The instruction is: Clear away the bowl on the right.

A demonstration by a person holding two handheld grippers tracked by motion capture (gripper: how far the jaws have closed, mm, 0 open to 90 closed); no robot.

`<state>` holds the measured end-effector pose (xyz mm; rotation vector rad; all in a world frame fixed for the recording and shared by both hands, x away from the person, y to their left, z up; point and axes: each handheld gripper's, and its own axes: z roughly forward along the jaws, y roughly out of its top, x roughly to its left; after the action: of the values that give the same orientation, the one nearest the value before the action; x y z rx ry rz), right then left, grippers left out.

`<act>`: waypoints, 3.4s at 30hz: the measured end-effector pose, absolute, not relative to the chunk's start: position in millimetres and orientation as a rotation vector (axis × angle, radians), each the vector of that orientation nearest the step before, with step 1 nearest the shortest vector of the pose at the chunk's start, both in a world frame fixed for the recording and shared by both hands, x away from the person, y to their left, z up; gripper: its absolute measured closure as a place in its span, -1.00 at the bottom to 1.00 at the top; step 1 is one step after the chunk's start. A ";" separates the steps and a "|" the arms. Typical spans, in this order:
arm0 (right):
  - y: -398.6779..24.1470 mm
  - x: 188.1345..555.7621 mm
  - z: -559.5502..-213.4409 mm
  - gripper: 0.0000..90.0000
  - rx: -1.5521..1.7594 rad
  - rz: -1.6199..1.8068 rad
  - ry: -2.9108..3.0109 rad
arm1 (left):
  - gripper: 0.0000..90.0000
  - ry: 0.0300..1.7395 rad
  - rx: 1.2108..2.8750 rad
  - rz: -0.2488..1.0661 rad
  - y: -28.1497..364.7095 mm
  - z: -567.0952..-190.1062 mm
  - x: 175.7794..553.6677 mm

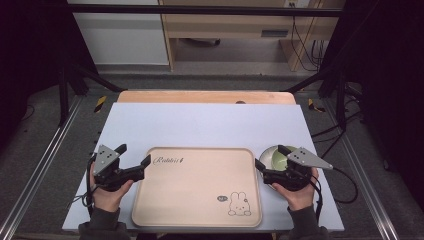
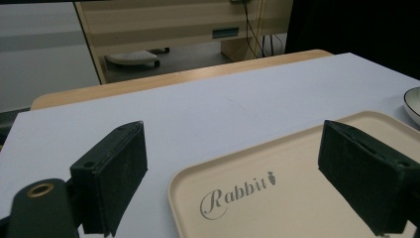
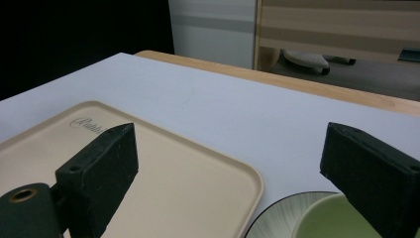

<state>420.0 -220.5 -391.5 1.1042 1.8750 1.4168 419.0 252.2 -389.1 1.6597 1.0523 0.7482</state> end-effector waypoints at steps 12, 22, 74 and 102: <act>-223.6 420.5 -391.6 -0.77 1.124 1.403 1.884 | -0.75 1.061 1.655 0.751 253.9 -390.4 419.3; -229.5 421.4 -387.7 -0.76 1.145 1.372 1.896 | -0.75 1.067 1.657 0.750 254.7 -392.1 420.4; -296.1 442.8 -401.1 -0.49 1.487 1.081 1.825 | -0.74 1.079 1.671 0.745 255.4 -396.9 424.0; -313.7 459.9 -424.7 -0.31 1.614 0.952 1.886 | -0.72 1.088 1.677 0.737 255.8 -399.7 426.3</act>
<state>459.9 -313.7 -424.7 1.6142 1.8862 0.9521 426.3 255.8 -399.7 1.6774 1.0881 0.7370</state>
